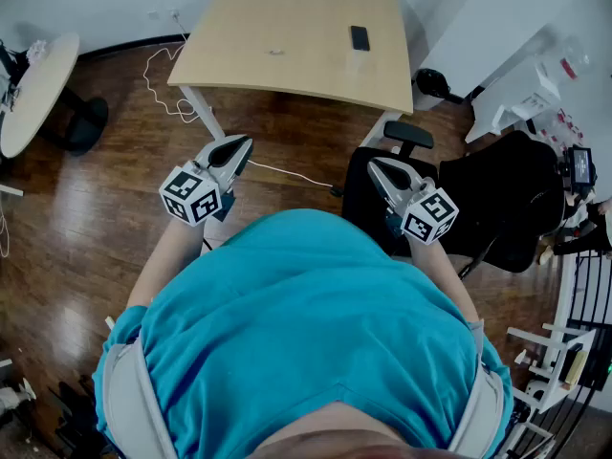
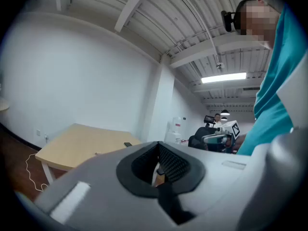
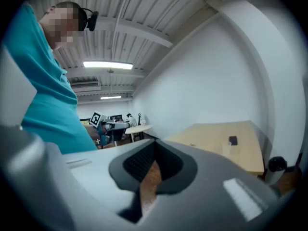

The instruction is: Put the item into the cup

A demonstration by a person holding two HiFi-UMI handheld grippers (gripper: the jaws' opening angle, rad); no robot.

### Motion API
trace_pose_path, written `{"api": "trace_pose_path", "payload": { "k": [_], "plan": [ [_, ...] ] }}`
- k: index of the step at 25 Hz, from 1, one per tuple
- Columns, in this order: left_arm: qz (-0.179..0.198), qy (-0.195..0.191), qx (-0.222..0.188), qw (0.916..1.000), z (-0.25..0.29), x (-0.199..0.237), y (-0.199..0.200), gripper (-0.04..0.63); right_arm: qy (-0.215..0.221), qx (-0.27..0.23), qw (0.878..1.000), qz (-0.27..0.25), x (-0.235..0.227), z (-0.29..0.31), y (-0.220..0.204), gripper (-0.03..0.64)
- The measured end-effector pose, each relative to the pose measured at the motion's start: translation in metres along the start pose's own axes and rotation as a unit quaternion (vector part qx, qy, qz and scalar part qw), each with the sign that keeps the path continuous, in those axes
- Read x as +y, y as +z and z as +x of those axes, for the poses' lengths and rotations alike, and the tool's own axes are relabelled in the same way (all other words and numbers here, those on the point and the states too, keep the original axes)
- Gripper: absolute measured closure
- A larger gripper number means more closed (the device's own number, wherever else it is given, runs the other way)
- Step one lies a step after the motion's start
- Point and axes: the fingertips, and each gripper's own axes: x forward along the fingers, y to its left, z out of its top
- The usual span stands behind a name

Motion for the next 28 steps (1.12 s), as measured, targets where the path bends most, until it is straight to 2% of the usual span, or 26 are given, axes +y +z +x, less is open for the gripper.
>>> {"api": "trace_pose_path", "payload": {
  "k": [7, 12, 17, 21, 24, 28],
  "plan": [
    [-0.006, 0.009, 0.007, 0.9999, 0.041, -0.021, -0.005, 0.592, 0.023, 0.001, 1.0, -0.01, -0.027, -0.019, 0.003, 0.615],
    [-0.013, 0.004, 0.022, 0.9997, 0.056, -0.01, -0.013, 0.592, 0.035, 0.009, 0.999, 0.0, -0.041, -0.002, -0.001, 0.615],
    [-0.005, -0.006, 0.025, 0.9997, 0.064, 0.044, -0.01, 0.592, 0.04, 0.018, 0.999, -0.004, -0.058, 0.06, 0.005, 0.615],
    [0.011, -0.034, 0.036, 0.9987, 0.069, 0.093, -0.009, 0.592, 0.027, 0.024, 0.999, -0.003, -0.073, 0.129, 0.018, 0.611],
    [0.012, -0.056, 0.043, 0.9974, 0.077, 0.128, -0.008, 0.592, 0.018, 0.035, 0.999, -0.004, -0.085, 0.175, 0.019, 0.606],
    [0.009, -0.068, 0.045, 0.9967, 0.088, 0.178, 0.0, 0.592, 0.011, 0.052, 0.999, -0.007, -0.104, 0.232, 0.019, 0.594]
  ]
}}
